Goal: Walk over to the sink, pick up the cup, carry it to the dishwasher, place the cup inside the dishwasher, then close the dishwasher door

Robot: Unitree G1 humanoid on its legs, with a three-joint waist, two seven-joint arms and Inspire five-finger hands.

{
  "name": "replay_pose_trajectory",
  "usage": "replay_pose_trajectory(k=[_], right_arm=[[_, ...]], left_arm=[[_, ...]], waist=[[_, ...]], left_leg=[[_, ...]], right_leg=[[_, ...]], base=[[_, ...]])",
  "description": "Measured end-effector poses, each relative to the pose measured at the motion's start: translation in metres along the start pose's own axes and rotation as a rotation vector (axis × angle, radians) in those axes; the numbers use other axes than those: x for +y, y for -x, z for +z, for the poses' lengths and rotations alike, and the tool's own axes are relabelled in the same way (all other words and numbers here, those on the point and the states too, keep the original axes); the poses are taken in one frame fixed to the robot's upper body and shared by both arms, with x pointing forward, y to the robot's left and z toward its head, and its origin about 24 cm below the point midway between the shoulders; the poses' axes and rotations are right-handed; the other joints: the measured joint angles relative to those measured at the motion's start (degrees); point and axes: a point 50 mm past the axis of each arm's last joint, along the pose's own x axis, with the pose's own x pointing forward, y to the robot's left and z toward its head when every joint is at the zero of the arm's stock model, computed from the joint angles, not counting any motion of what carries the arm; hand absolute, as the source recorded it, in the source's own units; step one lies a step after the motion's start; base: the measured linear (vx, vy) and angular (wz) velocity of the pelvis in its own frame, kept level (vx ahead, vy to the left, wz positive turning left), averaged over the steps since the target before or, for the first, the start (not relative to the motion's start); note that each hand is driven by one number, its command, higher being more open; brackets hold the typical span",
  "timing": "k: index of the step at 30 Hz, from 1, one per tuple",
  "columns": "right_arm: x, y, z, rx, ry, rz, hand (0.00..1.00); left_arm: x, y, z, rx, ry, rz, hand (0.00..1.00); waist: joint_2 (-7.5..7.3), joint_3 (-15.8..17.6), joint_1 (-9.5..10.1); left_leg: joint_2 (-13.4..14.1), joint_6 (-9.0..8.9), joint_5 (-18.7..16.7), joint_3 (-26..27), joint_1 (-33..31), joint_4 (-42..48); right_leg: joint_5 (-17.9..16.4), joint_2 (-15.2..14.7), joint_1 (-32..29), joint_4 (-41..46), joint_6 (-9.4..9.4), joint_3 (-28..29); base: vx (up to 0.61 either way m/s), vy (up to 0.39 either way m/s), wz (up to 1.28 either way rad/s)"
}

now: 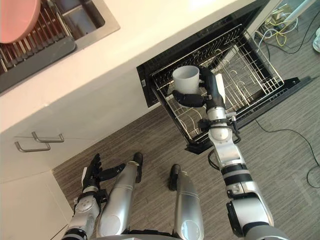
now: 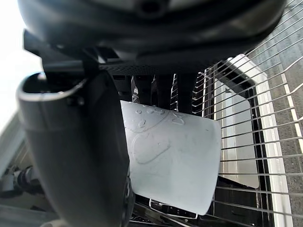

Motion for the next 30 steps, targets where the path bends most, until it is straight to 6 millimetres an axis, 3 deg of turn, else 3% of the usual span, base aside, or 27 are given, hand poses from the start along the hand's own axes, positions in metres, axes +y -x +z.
replay_pose_trajectory(k=[8,16,22,30], right_arm=[[0.002,-0.021,0.017,-0.038,0.108,0.025,0.0],[0.004,-0.036,0.008,0.048,0.206,0.043,0.0],[0.006,-0.035,-0.007,0.122,0.263,0.072,0.0],[0.007,-0.036,-0.012,0.153,0.271,0.072,0.0]], left_arm=[[-0.01,-0.006,0.012,-0.038,0.031,-0.004,1.0],[-0.019,-0.01,0.018,-0.051,0.054,-0.017,1.0],[-0.023,-0.013,0.021,-0.05,0.054,-0.024,1.0],[-0.026,-0.015,0.022,-0.048,0.051,-0.023,1.0]], waist=[[-0.72,0.38,0.17],[-0.74,0.39,0.23],[-0.74,0.39,0.6],[-0.73,0.38,0.53]], left_leg=[[0.14,-0.15,-0.19,-0.28,-3.23,1.46],[0.18,-0.15,-0.19,0.05,-5.49,2.18],[0.29,-0.14,-0.18,0.2,-6.29,2.48],[0.18,-0.15,-0.13,0.21,-6.51,2.26]], right_leg=[[-0.56,-0.82,-3.06,2.12,-0.39,-1.85],[-0.63,-1.93,-4.89,3.17,-0.55,-3.58],[-0.69,-2.05,-5.52,3.39,-0.66,-3.82],[-0.68,-2.2,-5.66,3.41,-0.68,-3.94]], base=[[0.0,-0.005,0.01],[0.0,-0.005,0.01],[0.0,-0.009,0.01],[0.0,-0.012,0.0]])
